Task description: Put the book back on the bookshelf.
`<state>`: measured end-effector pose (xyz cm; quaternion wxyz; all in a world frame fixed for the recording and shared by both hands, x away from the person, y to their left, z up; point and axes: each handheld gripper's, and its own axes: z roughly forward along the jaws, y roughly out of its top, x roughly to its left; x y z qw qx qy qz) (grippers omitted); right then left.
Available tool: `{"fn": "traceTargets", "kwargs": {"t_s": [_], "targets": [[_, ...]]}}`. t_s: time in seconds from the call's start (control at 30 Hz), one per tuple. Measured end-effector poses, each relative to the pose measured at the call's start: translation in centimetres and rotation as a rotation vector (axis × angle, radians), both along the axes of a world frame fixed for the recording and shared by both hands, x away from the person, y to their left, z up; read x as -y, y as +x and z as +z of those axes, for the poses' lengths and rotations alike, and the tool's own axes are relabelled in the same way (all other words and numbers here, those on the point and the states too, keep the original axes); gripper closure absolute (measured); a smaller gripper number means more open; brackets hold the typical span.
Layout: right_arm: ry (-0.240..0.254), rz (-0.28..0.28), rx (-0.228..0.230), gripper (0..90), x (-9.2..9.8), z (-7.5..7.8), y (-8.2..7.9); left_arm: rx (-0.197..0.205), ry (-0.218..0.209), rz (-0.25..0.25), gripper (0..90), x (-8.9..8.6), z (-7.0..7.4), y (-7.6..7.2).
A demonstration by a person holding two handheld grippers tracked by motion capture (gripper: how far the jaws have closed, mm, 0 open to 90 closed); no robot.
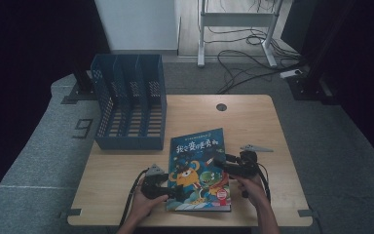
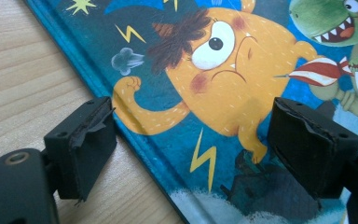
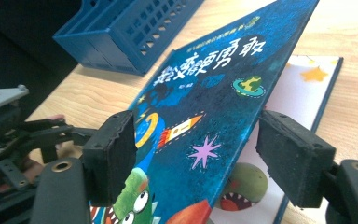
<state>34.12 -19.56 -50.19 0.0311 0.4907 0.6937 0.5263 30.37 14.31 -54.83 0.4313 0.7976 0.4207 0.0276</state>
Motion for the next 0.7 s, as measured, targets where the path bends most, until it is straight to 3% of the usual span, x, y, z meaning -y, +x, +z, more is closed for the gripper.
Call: {"fn": "traceTargets", "kwargs": {"t_s": [0.2, 0.3, 0.4, 0.5, 0.7], "targets": [[-0.002, -0.004, 0.001, 27.9, -0.2, 0.3, -0.1, 0.019, 0.023, 0.052, 16.4, -0.5, 0.0, 0.3], [-0.021, -0.007, 0.005, 27.8, -0.3, 0.4, -0.2, 0.014, 0.004, 0.037, 16.7, -0.3, -0.1, 0.2], [-0.117, -0.014, 0.020, 26.6, -1.0, 0.6, -0.3, 0.005, -0.014, 0.020, 16.3, 0.1, -0.1, 0.1], [-0.142, -0.016, 0.026, 25.9, -1.4, 0.9, -0.2, 0.002, -0.018, 0.022, 15.6, 0.0, -0.1, 0.2], [-0.138, -0.010, 0.023, 26.0, -1.6, 1.3, -0.1, -0.002, -0.030, 0.022, 15.3, -0.1, -0.2, 0.2]]}}
